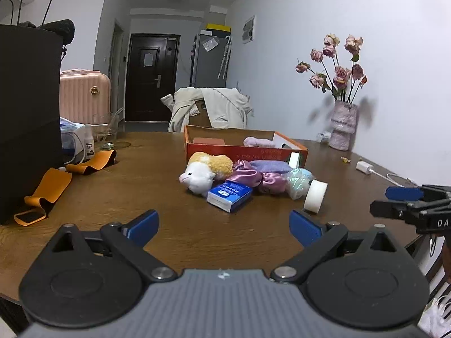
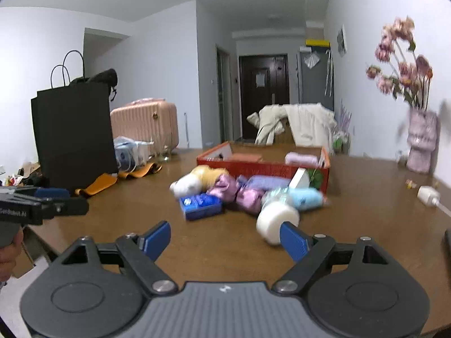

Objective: Organize soft objects
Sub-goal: 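Move both grippers to the yellow-and-white plush sheep on the table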

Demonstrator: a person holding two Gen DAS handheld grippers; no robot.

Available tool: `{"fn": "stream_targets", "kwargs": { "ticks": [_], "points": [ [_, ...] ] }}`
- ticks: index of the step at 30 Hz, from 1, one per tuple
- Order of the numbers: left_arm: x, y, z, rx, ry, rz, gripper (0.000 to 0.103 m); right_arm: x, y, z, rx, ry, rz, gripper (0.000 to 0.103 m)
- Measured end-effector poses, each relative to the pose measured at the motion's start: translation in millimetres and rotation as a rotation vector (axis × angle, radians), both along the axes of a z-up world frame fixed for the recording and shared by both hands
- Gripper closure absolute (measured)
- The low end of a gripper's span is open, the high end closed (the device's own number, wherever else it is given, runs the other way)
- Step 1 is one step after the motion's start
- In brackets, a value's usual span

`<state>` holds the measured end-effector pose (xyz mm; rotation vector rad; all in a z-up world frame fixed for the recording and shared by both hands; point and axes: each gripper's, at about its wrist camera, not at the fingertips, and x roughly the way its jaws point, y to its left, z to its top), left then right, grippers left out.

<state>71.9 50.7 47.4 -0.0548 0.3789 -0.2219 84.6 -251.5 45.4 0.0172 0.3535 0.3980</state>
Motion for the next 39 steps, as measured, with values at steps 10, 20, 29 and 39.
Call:
{"fn": "stream_targets", "kwargs": {
  "ticks": [10, 20, 29, 39],
  "points": [
    [27, -2, -1, 0.022, 0.02, 0.02, 0.002, 29, 1, -10, 0.025, 0.053, -0.003, 0.019],
    [125, -12, -8, 0.048, 0.058, -0.021, 0.002, 88, 15, 3, 0.07, 0.059, 0.022, 0.02],
    [254, -19, -42, 0.107, 0.179, 0.001, 0.008, 147, 27, -20, 0.083, 0.15, 0.013, 0.02],
    [265, 1, -44, 0.045, 0.212, 0.077, 0.053, 176, 50, -30, 0.075, 0.17, 0.061, 0.021]
  ]
}}
